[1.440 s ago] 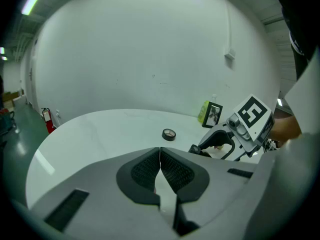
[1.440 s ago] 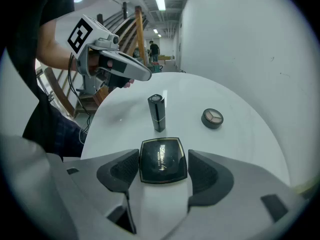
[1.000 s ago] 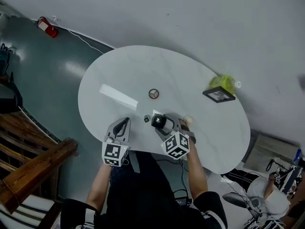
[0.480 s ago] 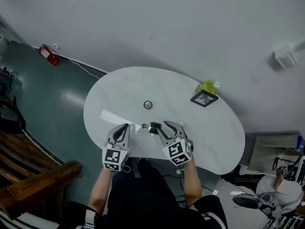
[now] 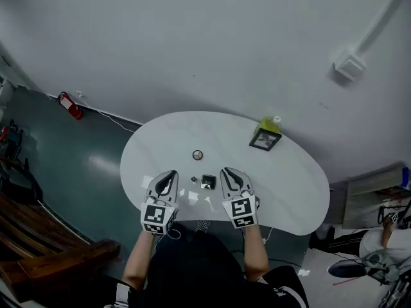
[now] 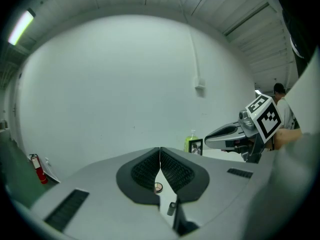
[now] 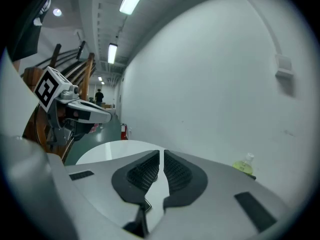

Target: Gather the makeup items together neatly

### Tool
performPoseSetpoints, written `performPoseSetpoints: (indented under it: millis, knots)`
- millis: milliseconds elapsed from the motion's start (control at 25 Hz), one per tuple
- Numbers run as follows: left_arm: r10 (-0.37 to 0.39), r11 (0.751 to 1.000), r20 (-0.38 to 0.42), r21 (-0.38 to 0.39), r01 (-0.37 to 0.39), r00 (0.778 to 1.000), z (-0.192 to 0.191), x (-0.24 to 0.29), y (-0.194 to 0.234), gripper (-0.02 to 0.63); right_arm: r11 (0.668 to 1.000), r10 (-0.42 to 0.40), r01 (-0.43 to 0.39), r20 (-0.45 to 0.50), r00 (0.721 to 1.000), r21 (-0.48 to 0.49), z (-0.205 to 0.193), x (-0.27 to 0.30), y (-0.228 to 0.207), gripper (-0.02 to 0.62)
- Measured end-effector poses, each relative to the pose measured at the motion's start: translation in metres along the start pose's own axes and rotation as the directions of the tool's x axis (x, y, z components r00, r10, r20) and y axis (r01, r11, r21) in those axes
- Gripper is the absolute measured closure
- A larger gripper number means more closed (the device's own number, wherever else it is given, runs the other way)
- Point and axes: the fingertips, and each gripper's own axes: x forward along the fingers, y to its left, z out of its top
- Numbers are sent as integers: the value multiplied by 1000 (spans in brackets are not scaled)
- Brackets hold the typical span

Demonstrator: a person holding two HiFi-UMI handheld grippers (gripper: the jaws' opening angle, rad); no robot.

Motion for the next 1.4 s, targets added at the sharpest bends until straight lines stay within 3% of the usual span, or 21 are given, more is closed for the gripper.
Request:
performPoseSetpoints:
  millis: [360,720,1400]
  knots:
    - [-27,999,60,35,25,998,22,-21,-20,586,983,-130,110,135,982,146,20,-40,1,560]
    - [-34,999,83,32,31,996,25,-30,-30,586,988,-112,96,125,986,122,10,-51,15,560]
    - [-57,996,49,70,54,997,16,-18,-30,586,990,-85,75,77,993,119,-4,-38,15,560]
